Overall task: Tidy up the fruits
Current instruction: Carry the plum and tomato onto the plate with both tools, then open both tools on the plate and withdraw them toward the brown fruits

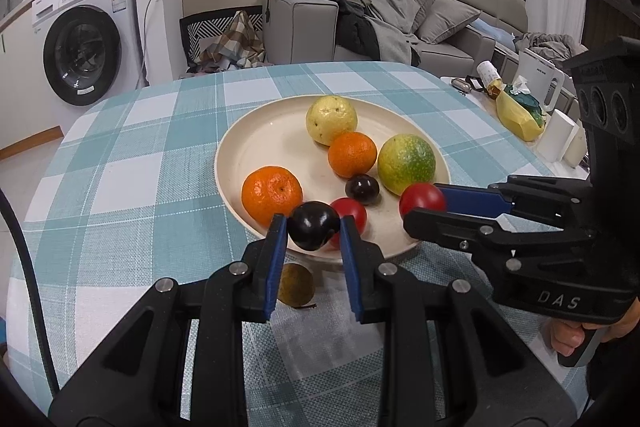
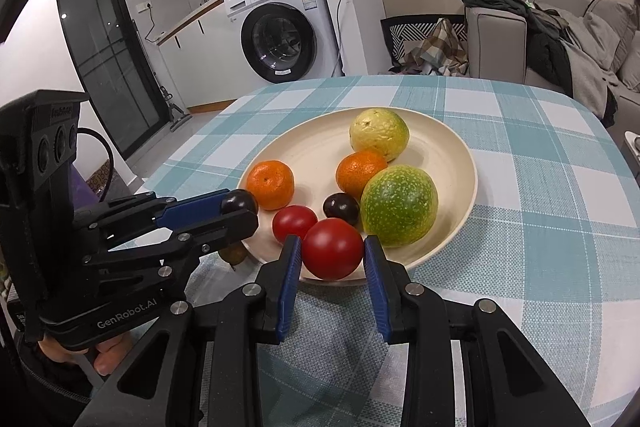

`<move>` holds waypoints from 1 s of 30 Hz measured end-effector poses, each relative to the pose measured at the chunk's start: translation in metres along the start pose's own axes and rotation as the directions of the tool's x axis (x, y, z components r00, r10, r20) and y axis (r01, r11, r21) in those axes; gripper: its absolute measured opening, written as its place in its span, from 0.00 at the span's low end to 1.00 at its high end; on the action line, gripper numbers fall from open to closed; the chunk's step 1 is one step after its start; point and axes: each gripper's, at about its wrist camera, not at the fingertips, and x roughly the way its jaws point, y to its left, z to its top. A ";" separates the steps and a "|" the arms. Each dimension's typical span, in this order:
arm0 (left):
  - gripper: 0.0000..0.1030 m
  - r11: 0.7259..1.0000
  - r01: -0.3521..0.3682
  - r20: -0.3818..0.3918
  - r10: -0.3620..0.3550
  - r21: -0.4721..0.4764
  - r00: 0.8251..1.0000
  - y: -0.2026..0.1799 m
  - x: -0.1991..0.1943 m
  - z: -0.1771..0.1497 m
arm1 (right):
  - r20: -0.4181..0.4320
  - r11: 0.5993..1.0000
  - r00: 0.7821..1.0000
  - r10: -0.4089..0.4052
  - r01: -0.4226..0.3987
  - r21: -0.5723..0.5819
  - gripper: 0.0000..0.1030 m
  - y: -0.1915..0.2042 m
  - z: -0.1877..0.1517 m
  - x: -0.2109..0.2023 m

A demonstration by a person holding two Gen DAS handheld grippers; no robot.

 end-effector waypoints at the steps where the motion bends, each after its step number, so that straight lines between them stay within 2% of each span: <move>1: 0.23 1.000 0.000 -0.001 0.000 -0.001 1.000 0.000 0.000 0.000 | -0.003 1.000 1.000 -0.004 0.004 -0.009 0.32 0.002 0.000 0.001; 23: 0.24 1.000 -0.009 -0.001 0.009 0.005 1.000 -0.001 -0.001 0.000 | 0.000 0.999 1.000 -0.019 0.019 -0.034 0.34 0.007 -0.002 0.000; 24: 0.25 1.000 -0.014 -0.001 0.014 0.006 1.000 -0.001 -0.001 0.000 | 0.000 0.999 1.000 -0.020 0.020 -0.033 0.34 0.007 -0.002 0.000; 27: 0.39 1.000 -0.030 -0.008 0.031 0.007 0.999 -0.001 0.000 0.000 | 0.000 0.999 1.000 -0.019 0.019 -0.034 0.34 0.007 -0.002 0.000; 30: 0.42 0.999 -0.032 0.005 0.032 0.018 0.999 -0.002 -0.002 0.000 | 0.003 0.999 1.000 -0.020 0.020 -0.036 0.34 0.008 -0.002 -0.001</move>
